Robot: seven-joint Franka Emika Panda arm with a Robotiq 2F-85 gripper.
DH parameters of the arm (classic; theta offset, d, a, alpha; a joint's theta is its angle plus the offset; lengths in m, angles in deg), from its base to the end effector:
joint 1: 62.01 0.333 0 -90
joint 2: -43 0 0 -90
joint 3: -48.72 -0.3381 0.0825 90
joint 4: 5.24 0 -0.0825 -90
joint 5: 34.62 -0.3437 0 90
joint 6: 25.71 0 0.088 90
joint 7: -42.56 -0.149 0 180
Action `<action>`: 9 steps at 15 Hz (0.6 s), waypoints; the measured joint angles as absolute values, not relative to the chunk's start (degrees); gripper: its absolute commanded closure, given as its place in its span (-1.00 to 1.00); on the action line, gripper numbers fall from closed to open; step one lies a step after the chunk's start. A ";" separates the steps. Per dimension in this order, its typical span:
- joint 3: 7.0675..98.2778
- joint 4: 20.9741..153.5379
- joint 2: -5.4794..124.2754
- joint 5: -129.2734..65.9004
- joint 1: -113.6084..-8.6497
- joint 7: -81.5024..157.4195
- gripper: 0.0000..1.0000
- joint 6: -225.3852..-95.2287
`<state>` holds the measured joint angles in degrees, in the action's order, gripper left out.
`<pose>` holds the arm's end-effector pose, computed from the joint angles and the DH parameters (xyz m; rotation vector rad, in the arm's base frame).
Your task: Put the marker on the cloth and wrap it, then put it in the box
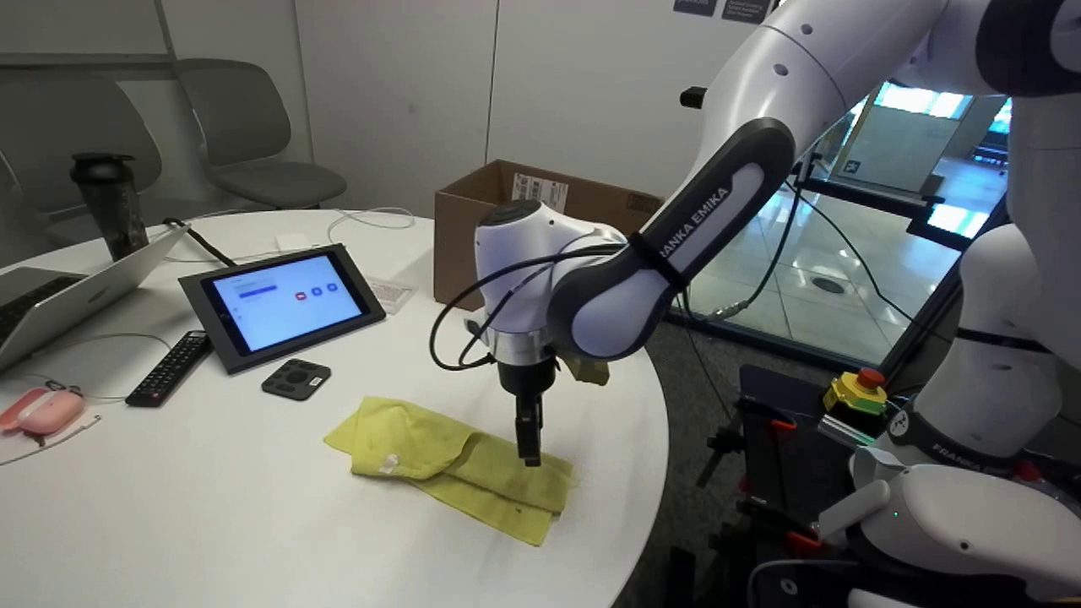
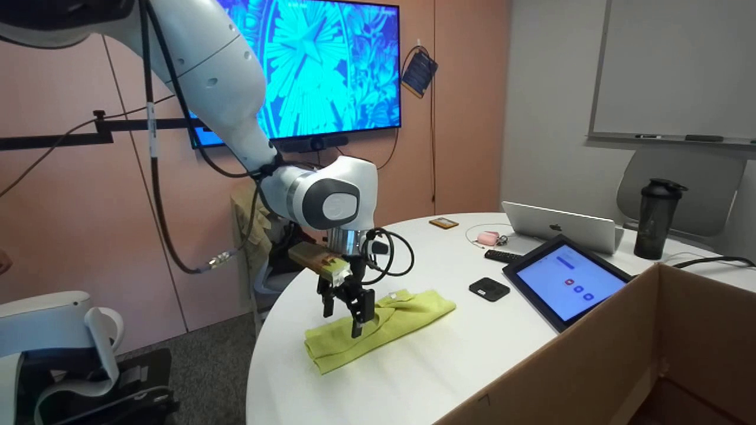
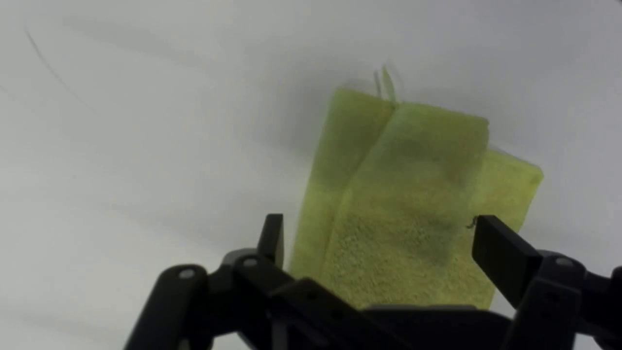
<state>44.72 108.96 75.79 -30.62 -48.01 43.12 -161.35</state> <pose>0.5393 0.1722 0.1666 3.0395 0.5708 -0.2991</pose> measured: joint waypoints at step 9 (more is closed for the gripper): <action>44.62 130.72 67.05 -26.40 -48.81 41.83 -1.00 -176.77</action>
<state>44.62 130.72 67.05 -26.40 -48.81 41.83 -176.77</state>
